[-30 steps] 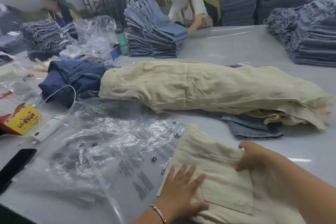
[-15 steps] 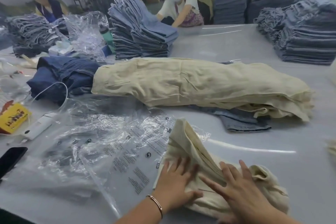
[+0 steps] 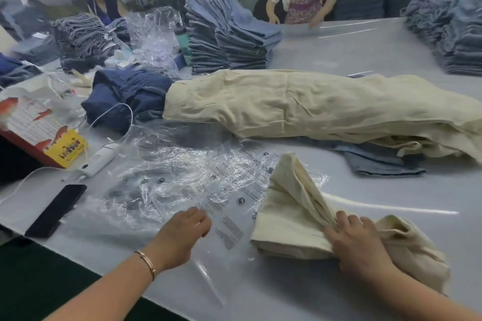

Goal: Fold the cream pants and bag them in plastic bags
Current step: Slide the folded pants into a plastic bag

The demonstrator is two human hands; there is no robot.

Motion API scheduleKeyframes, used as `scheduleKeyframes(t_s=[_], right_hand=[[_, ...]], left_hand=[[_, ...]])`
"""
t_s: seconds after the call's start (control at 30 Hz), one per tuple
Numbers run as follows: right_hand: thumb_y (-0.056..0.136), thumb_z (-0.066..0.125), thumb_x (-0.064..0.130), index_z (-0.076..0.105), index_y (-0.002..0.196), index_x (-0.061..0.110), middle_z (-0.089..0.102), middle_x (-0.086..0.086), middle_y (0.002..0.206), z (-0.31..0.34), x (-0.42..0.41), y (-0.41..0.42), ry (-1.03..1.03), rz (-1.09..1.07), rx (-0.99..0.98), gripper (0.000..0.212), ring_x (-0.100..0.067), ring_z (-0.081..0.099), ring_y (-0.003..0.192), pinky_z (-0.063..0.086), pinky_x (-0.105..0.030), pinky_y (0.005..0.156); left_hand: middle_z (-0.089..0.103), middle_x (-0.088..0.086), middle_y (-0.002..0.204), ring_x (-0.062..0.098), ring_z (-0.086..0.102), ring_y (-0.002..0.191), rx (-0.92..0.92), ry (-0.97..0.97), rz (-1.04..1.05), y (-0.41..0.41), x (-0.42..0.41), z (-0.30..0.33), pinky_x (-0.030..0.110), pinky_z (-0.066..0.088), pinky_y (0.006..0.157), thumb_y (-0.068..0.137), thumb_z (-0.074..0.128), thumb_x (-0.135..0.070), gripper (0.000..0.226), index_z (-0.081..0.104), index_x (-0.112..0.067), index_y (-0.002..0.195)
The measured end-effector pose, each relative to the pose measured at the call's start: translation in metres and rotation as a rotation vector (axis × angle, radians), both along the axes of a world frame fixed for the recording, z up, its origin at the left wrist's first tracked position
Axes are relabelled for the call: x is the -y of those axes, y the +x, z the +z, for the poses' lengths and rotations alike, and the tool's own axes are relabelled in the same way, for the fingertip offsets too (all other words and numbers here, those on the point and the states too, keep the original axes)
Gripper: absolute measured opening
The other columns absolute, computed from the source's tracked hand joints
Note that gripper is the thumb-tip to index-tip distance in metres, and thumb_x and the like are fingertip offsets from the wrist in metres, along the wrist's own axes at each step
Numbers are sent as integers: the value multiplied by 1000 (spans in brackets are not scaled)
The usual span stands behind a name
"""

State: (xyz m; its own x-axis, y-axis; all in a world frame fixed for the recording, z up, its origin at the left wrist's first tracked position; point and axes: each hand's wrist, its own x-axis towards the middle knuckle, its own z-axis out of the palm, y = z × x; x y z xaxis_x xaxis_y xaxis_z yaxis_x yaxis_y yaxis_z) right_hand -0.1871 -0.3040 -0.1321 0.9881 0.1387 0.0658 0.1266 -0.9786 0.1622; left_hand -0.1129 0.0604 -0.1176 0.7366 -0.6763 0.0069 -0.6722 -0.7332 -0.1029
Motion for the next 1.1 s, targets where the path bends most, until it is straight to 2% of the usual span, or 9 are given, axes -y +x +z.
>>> scheduleKeyframes(t_s=[0.17, 0.23, 0.33, 0.43, 0.47, 0.6, 0.77, 0.93, 1.1], right_hand=[[16, 76, 10, 65, 58, 14, 57, -13, 65, 9, 4, 1, -1, 38, -39, 44, -32, 53, 47, 44, -35, 41], [25, 78, 15, 68, 69, 15, 59, -12, 74, 16, 3, 2, -25, 50, -56, 45, -32, 58, 56, 48, -37, 47], [69, 58, 23, 56, 113, 23, 50, -5, 115, 16, 13, 8, -18, -14, -115, 44, -27, 54, 102, 41, -36, 80], [81, 53, 32, 54, 114, 27, 48, 1, 113, 26, 30, 14, 147, -143, -72, 33, -20, 52, 104, 40, -31, 80], [83, 55, 36, 56, 112, 26, 49, 1, 109, 31, 37, 15, 196, -185, -33, 30, -20, 54, 100, 41, -31, 75], [84, 62, 31, 64, 100, 17, 48, -3, 86, 51, 66, 10, 465, -406, 105, 21, -28, 54, 77, 34, -31, 60], [83, 67, 26, 64, 85, 18, 54, -7, 82, 69, 101, -4, 643, -576, 207, 10, -33, 54, 73, 38, -35, 60], [82, 66, 22, 57, 76, 22, 59, -5, 78, 88, 122, -22, 827, -601, 357, 11, -26, 53, 68, 42, -37, 60], [76, 70, 13, 57, 77, 39, 63, 12, 81, 110, 129, -47, 1021, -524, 421, 30, -18, 59, 79, 41, -33, 65]], left_hand=[[65, -6, 93, 15, 66, 88, 25, 198, -95, -2, -29, -6, 26, 55, 79, 36, 84, -11, 54, 66, -31, 82], [65, -7, 81, 15, 65, 76, 28, 221, -106, 3, -24, -3, 23, 55, 69, 39, 87, -11, 41, 66, -27, 71], [59, -11, 59, 9, 59, 56, -9, 227, -79, 12, -14, 5, 17, 45, 47, 47, 90, -15, 31, 63, -26, 57], [70, -11, 82, 8, 66, 72, -38, 143, 81, 29, -10, 21, 21, 52, 60, 83, 71, -22, 6, 72, -27, 86], [71, -8, 90, 11, 67, 79, -57, 76, 198, 37, -10, 30, 26, 54, 69, 92, 59, -20, 15, 72, -25, 96], [70, -1, 65, 6, 66, 50, -123, -496, 632, 75, -13, 73, 30, 53, 62, 89, 64, -24, 26, 66, -17, 65], [58, 4, 48, 20, 58, 46, 100, -582, 641, 97, 31, 128, 33, 45, 53, 78, 73, -48, 50, 51, -12, 51], [56, -1, 57, 11, 49, 51, -377, -319, 128, 55, 171, 110, 27, 40, 57, 88, 50, -61, 55, 49, -17, 56], [53, 2, 67, 14, 50, 52, -889, -310, 76, 14, 264, 52, 26, 42, 55, 102, 40, -30, 34, 48, -16, 72]])
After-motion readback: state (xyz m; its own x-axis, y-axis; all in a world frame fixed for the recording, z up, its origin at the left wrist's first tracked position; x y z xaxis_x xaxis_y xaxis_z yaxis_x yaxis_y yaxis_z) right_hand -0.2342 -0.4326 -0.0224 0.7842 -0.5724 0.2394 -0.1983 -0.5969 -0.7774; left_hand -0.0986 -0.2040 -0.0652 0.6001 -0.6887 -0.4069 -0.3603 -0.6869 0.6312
